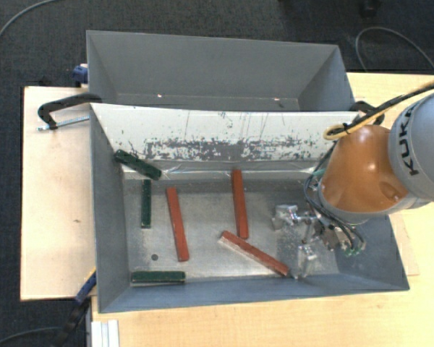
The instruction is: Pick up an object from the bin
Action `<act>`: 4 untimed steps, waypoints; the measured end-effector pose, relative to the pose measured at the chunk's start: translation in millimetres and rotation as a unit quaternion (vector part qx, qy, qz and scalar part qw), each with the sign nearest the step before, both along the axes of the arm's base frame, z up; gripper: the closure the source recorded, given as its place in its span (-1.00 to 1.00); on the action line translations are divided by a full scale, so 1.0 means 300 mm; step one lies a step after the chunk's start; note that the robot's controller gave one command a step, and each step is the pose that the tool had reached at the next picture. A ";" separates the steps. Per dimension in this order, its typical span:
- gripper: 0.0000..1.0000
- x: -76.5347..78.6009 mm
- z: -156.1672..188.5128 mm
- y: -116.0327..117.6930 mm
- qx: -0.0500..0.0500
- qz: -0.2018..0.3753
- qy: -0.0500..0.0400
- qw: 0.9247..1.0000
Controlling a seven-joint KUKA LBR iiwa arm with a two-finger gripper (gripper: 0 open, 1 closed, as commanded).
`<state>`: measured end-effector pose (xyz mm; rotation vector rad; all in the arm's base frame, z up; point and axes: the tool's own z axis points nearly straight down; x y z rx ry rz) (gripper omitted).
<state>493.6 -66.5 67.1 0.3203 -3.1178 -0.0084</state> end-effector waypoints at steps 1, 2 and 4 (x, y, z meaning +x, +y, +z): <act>-1.00 -0.003 0.117 0.289 0.001 0.004 -0.007 1.000; -1.00 -0.004 0.111 0.206 -0.002 -0.044 -0.006 0.999; -1.00 0.015 0.014 0.197 -0.003 -0.150 -0.004 0.989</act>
Offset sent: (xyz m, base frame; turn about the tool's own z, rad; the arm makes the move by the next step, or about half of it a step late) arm -0.0025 0.0797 0.0329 0.0012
